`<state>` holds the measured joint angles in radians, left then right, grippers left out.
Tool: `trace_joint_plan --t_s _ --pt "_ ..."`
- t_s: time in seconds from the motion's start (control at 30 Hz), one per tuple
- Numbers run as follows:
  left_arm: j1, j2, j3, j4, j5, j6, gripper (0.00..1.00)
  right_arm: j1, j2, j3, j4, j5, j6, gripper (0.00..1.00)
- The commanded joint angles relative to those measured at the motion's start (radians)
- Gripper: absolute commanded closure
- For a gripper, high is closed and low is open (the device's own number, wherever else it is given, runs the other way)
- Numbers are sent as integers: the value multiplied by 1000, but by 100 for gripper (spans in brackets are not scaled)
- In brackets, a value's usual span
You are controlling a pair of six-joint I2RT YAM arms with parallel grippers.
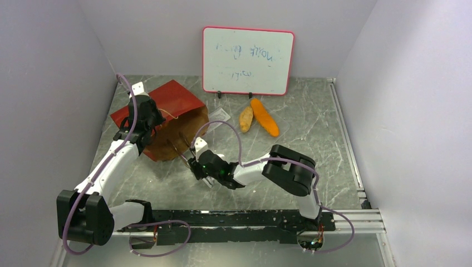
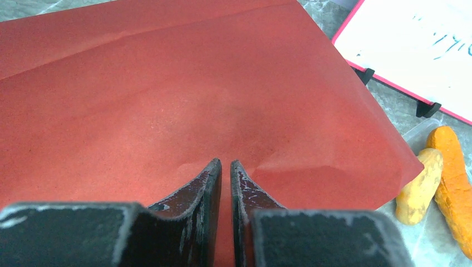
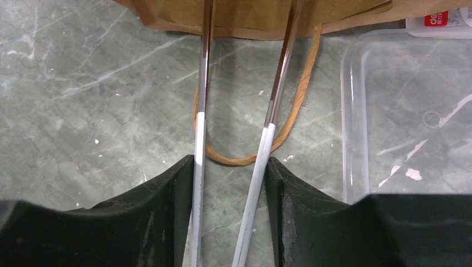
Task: Take the fake bread out of the paper bag
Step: Pick up the clamp at the center of the board.
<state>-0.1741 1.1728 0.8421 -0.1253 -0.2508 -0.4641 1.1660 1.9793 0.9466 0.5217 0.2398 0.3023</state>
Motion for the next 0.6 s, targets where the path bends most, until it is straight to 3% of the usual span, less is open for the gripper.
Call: trace_joint_plan --t_s 0.0,0.2,0.57 --pt "-6 -9 -11 24 -5 -13 93 1 27 7 -22 25 -1 56" --pt "-7 -10 -11 22 -5 -12 93 10 19 -8 -22 62 -3 69" --pt "-7 -22 -7 17 -12 -7 93 16 -102 -42 -58 65 23 74"
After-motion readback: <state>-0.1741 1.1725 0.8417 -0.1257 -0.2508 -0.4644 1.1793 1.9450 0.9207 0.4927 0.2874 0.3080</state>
